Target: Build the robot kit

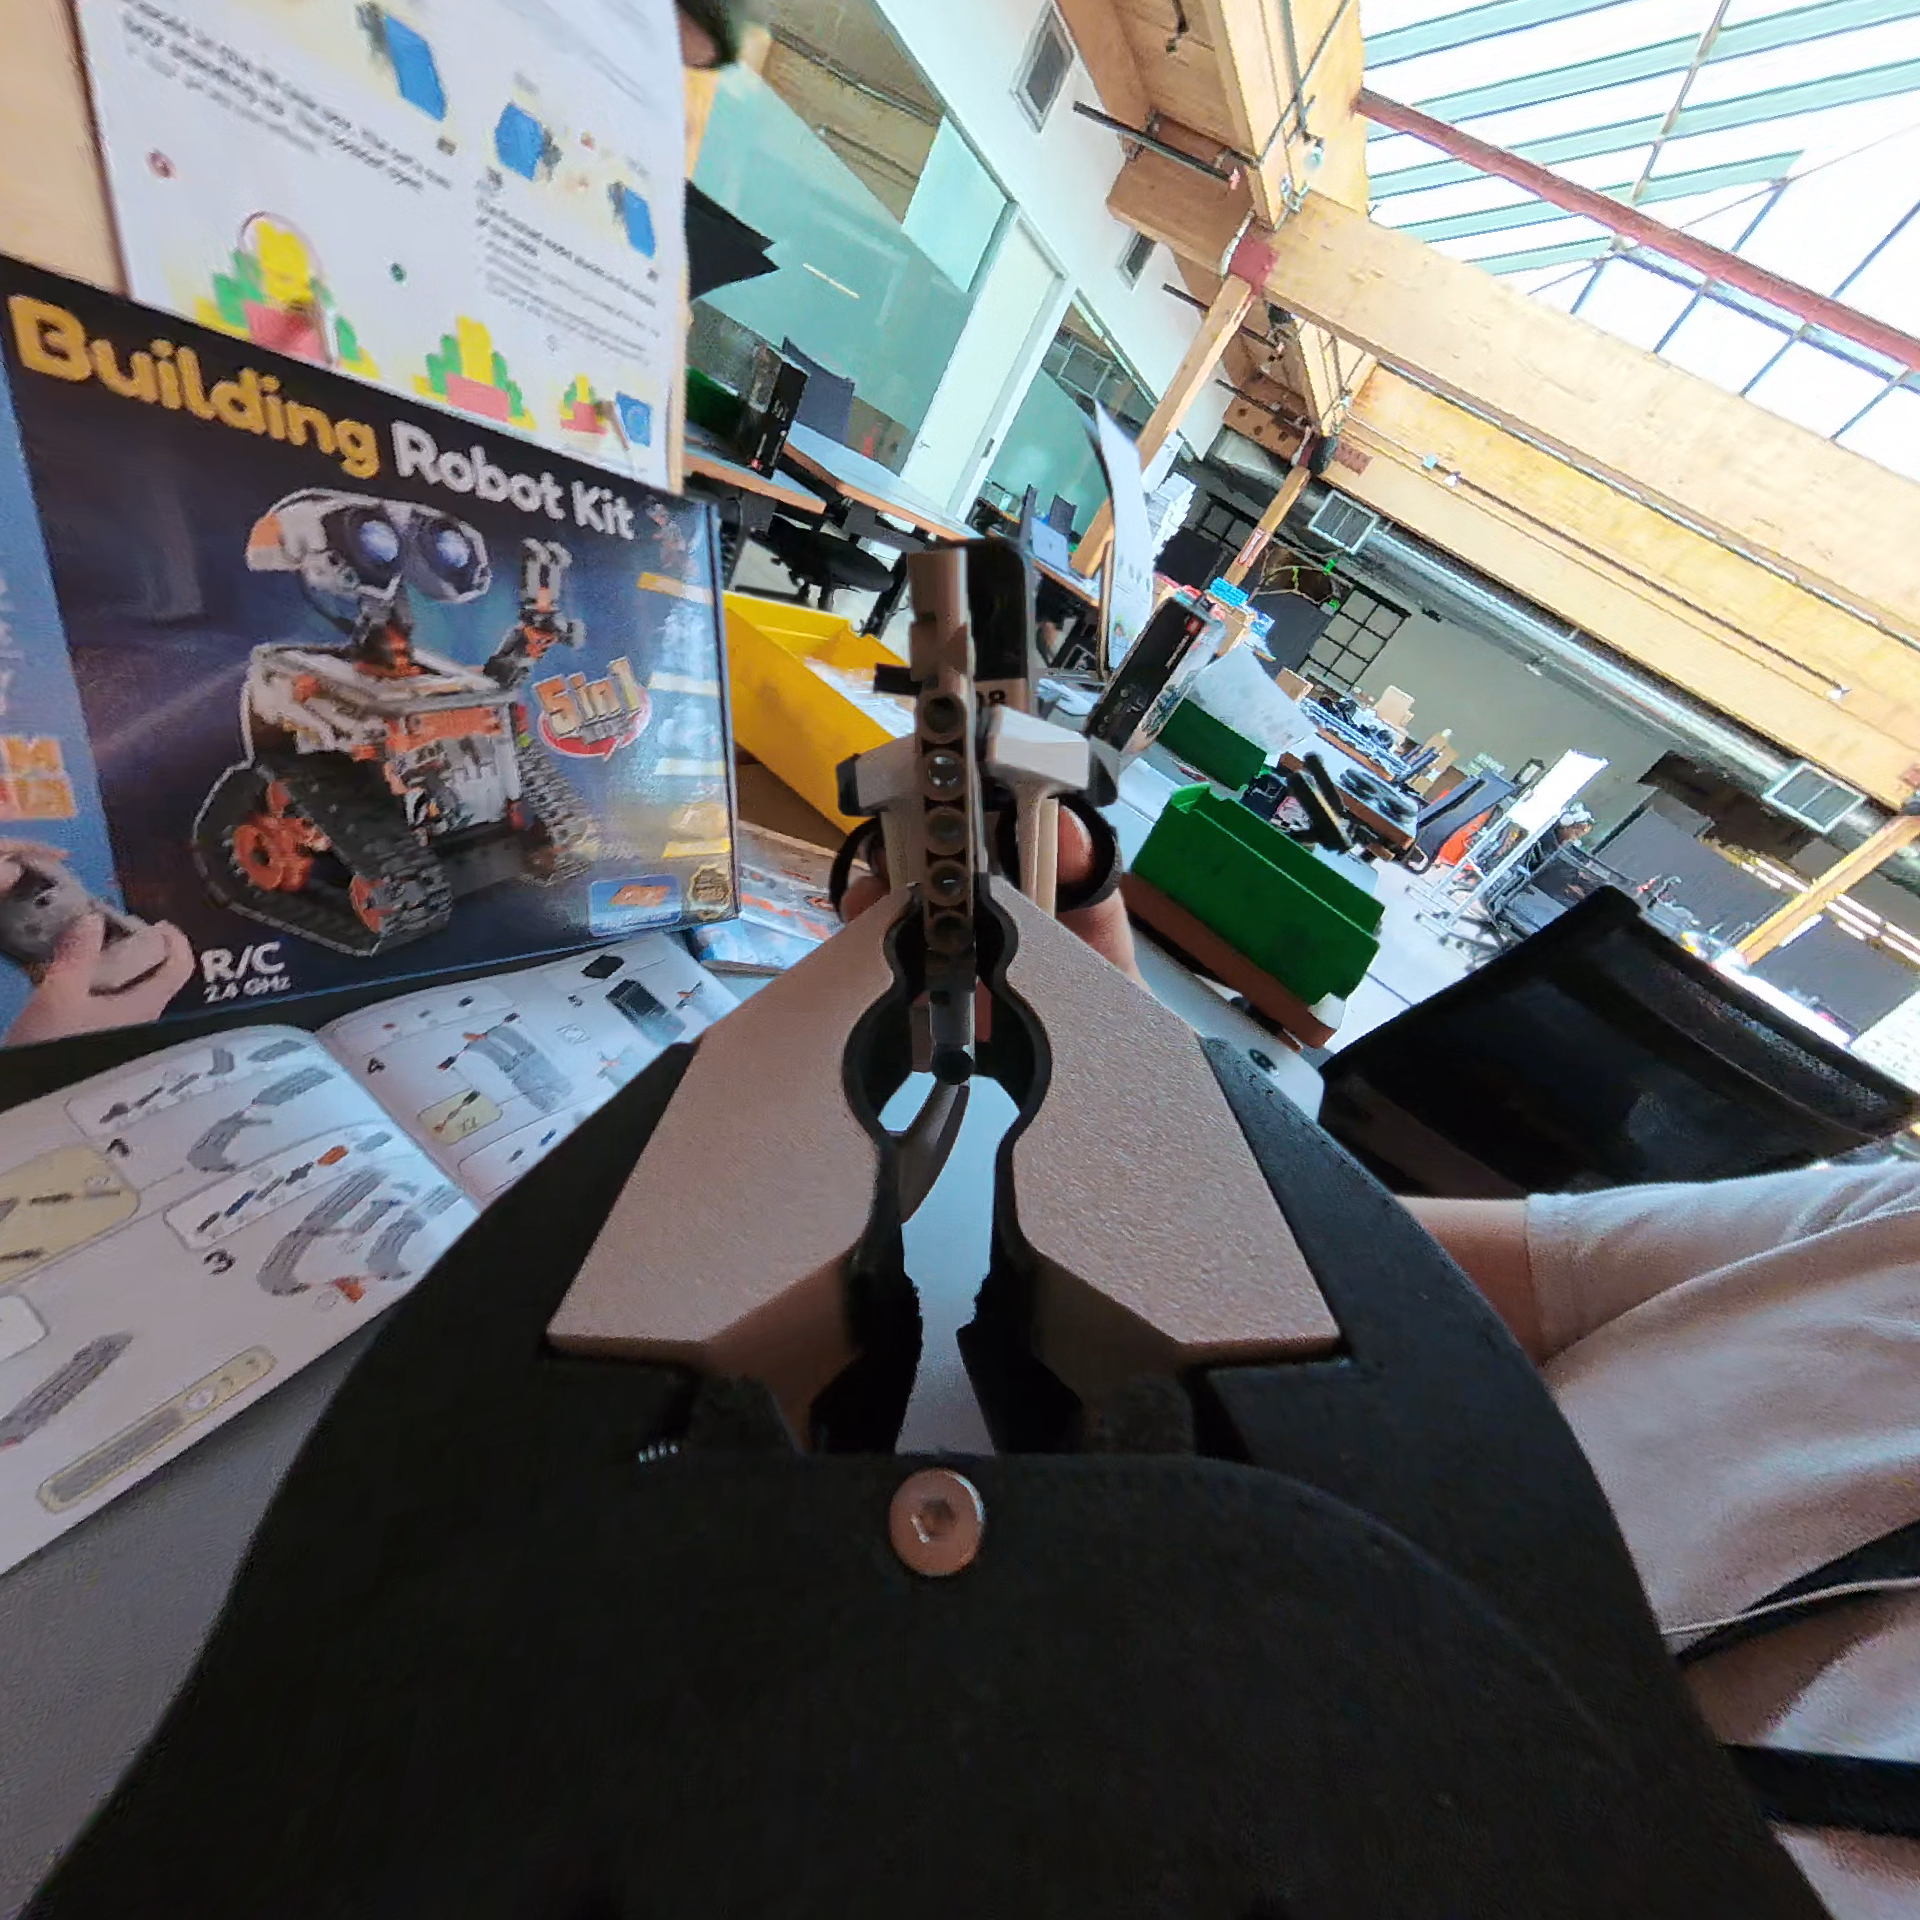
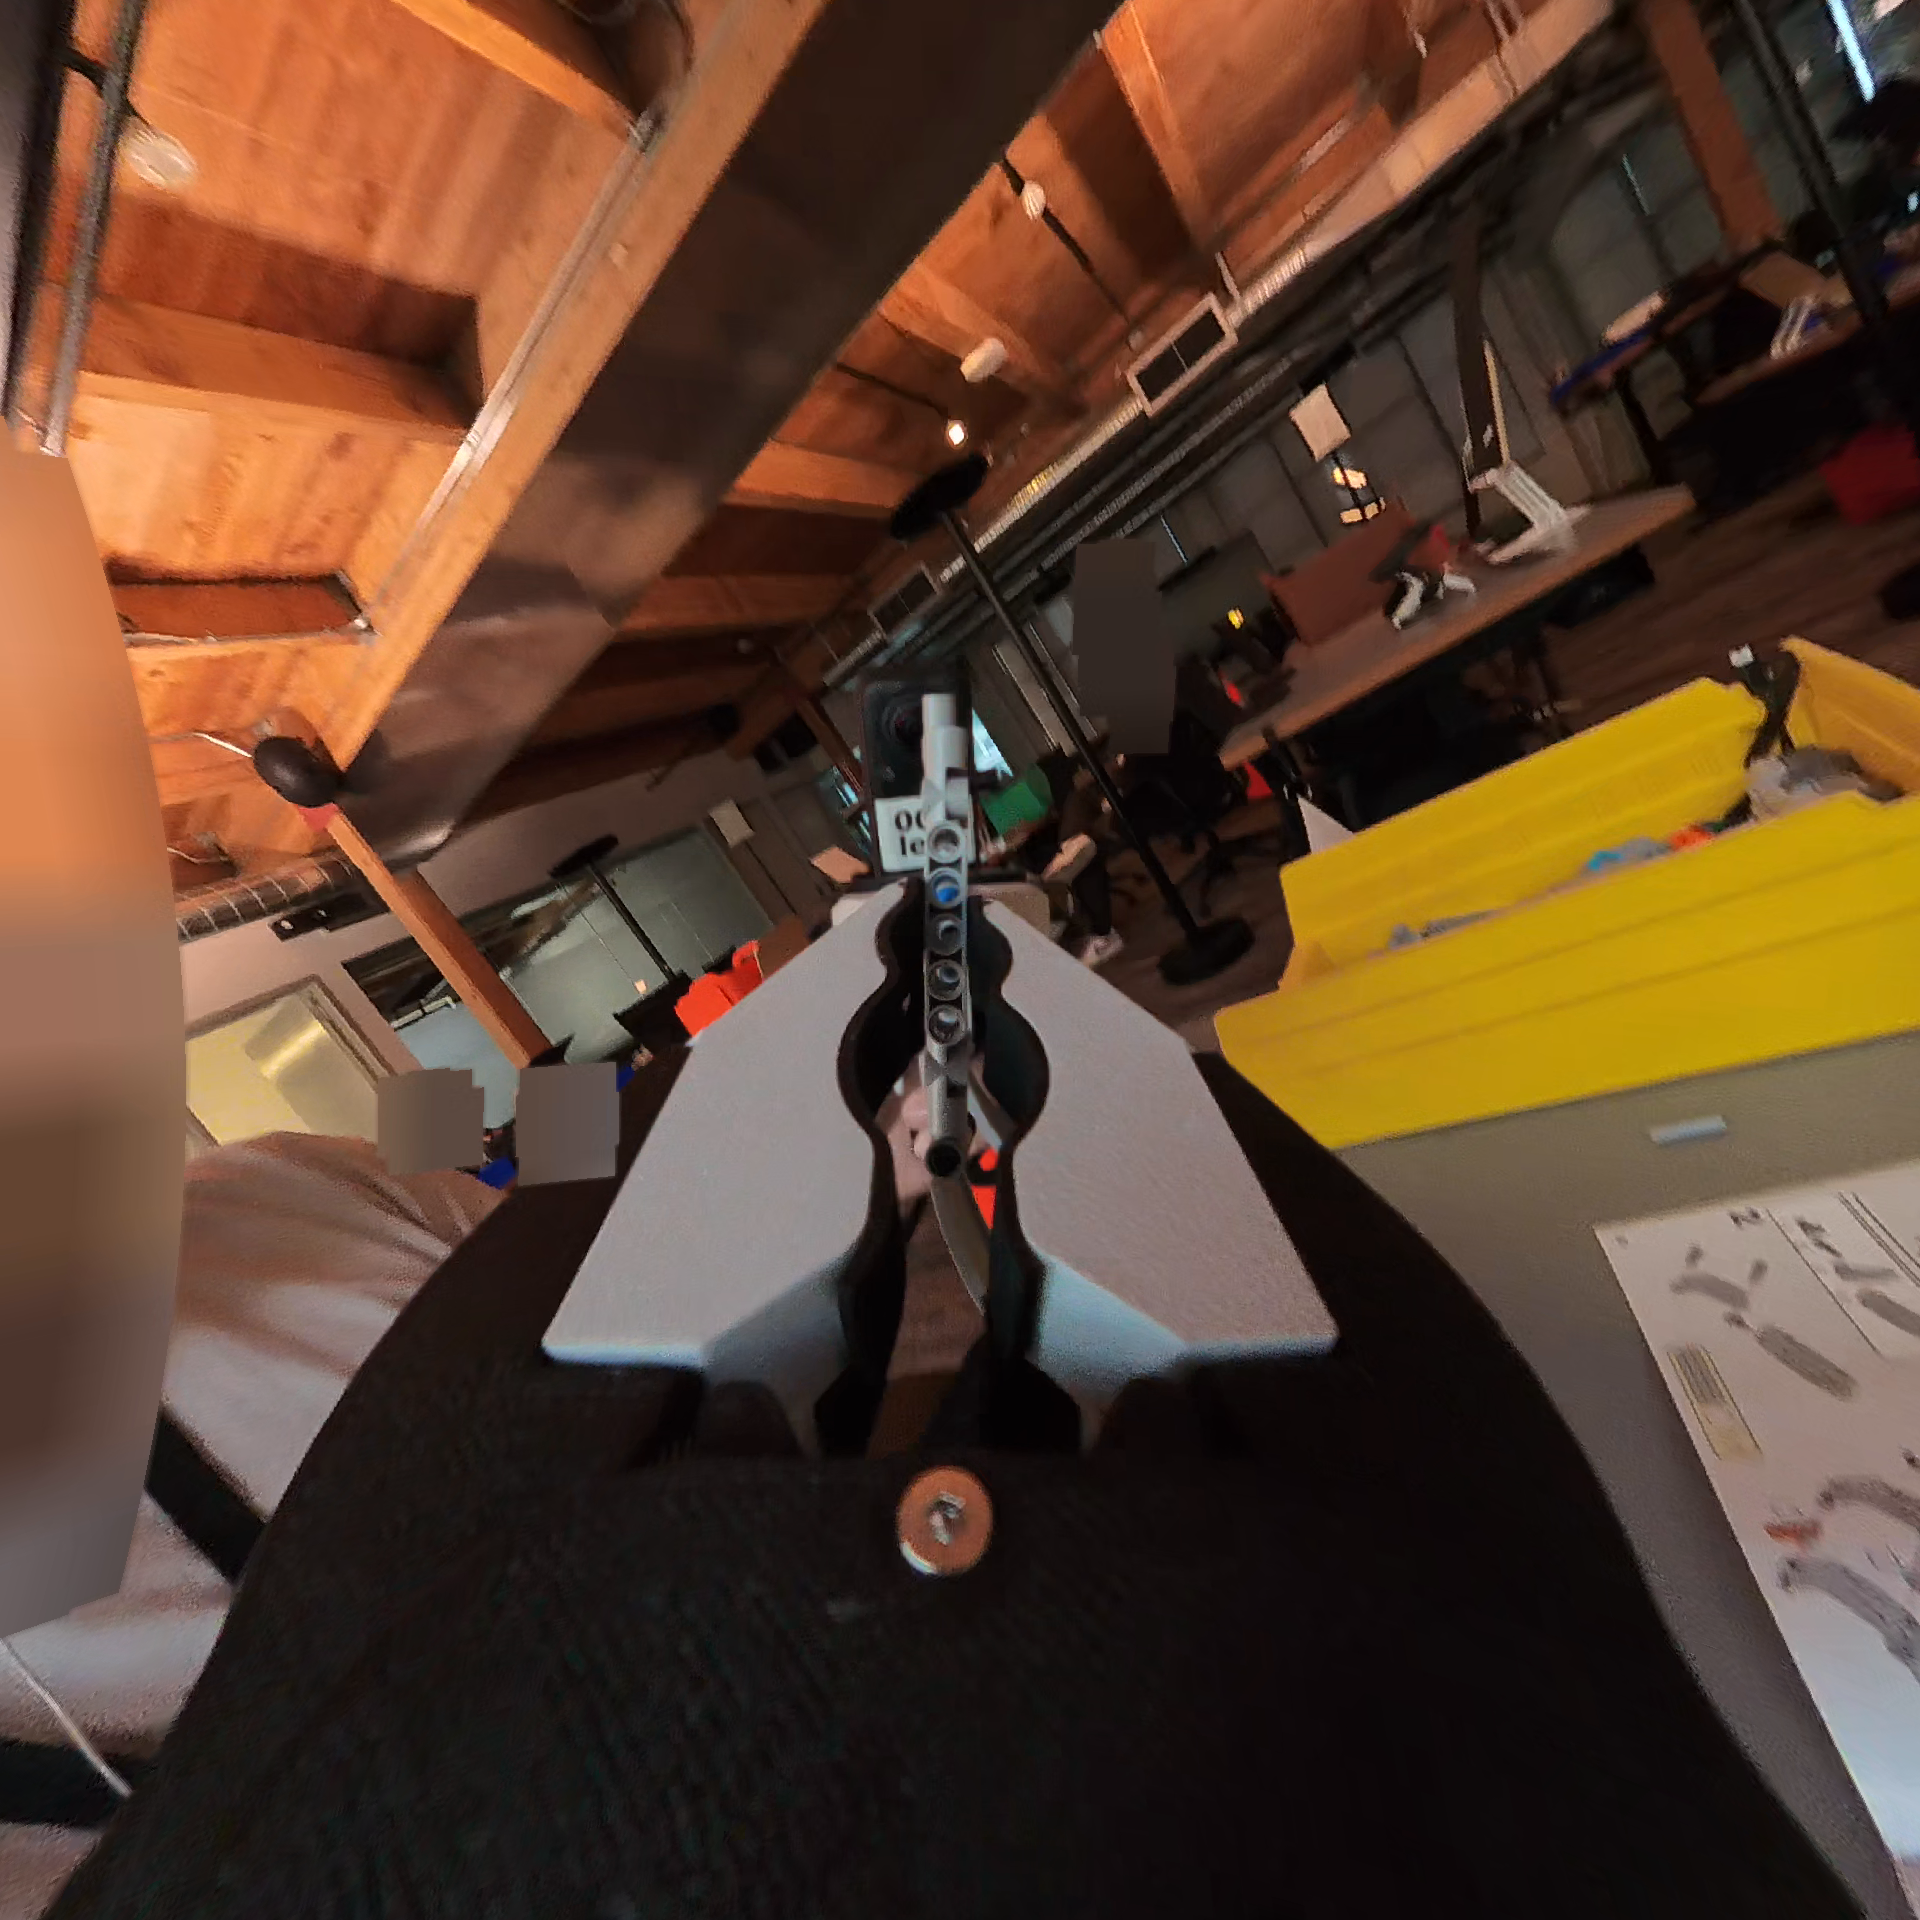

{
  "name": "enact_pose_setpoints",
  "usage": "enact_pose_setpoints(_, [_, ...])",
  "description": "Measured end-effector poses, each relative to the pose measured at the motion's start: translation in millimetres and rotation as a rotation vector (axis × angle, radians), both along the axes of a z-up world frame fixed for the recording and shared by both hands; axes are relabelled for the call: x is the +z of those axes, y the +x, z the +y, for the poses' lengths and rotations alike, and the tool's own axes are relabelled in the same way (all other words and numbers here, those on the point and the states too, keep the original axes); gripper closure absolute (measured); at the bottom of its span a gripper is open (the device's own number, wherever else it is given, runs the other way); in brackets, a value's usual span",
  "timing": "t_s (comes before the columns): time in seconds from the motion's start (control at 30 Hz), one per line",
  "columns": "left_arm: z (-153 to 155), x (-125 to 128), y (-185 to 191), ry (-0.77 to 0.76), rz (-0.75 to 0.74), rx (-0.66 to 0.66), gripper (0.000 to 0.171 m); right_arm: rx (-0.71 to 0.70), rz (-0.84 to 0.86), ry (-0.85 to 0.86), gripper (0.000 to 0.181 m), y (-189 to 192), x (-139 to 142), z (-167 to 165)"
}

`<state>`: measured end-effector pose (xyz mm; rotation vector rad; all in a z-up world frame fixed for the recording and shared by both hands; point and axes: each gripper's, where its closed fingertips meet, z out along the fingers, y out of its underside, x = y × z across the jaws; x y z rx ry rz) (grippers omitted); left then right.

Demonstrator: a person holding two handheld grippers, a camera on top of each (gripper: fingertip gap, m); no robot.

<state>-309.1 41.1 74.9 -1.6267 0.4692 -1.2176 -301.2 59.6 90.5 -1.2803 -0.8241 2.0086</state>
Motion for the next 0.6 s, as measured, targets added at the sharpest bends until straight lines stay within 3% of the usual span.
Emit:
enact_pose_setpoints(0.1, [-8.1, 18.8, 13.9, 0.043, 0.004, -0.013, 0.166, 0.029, 0.118, -0.048, 0.176, 9.9, 24.9, -5.7])
enact_pose_setpoints(0.27, [-16.6, 36.1, 31.6, 0.063, 0.036, -0.031, 0.167, 0.026, 0.234, 0.011, 0.176, 22.8, 51.8, -19.8])
enact_pose_setpoints(0.47, [-24.5, 55.7, 45.5, 0.135, 0.13, 0.024, 0.167, -0.015, 0.261, 0.067, 0.176, 31.9, 74.2, -32.0])
enact_pose_setpoints(0.6, [-37.7, 75.8, 55.8, 0.17, 0.103, 0.001, 0.166, 0.014, 0.328, 0.023, 0.176, 44.6, 93.3, -36.3])
